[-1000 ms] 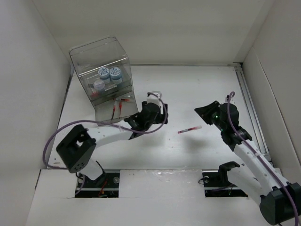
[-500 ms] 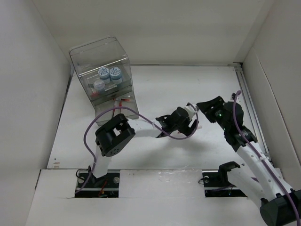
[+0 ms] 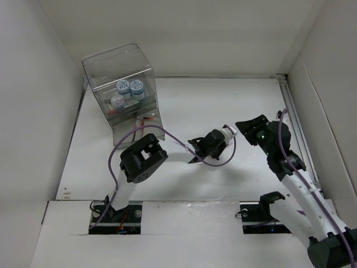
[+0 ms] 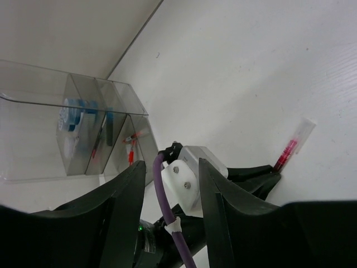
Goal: Sort the stationery into containers
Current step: Grab a piece of stationery with the left arm, then place the stationery into the container
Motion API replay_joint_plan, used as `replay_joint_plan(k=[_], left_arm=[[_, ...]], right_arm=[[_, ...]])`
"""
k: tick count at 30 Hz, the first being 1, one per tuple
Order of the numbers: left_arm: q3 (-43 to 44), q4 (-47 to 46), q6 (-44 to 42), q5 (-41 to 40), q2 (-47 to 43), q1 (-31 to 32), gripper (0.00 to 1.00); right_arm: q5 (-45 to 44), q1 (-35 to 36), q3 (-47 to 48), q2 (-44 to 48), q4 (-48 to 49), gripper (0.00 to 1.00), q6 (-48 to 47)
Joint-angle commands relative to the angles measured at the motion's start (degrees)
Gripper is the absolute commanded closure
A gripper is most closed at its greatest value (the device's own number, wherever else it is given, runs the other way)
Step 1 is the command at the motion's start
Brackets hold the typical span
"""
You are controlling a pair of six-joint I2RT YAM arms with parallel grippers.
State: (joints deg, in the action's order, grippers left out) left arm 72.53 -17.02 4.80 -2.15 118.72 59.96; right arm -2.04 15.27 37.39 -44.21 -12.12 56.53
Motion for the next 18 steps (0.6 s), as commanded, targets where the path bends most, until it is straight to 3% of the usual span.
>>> replay_joint_plan(k=[1, 5, 9, 18], left_arm=[[-4.3, 0.7, 0.2, -2.1, -3.3, 0.2, 1.00], [-10.5, -0.6, 3.5, -6.7, -9.5, 0.2, 1.00], [-18.3, -2.8, 10.6, -9.4, -21.2, -4.6, 1.00], [-34.2, -3.9, 23.8, -13.0, -45.7, -22.9, 1.00]], right_arm=[[-2.2, -0.9, 2.6, 0.9, -0.4, 0.51, -0.5], [-2.2, -1.4, 3.7, 0.9, -0.4, 0.50, -0.5], [-1.0, -1.4, 3.7, 0.3, -0.4, 0.50, 0.0], [4.9, -1.9, -0.4, -1.3, 3.7, 0.49, 0.5]])
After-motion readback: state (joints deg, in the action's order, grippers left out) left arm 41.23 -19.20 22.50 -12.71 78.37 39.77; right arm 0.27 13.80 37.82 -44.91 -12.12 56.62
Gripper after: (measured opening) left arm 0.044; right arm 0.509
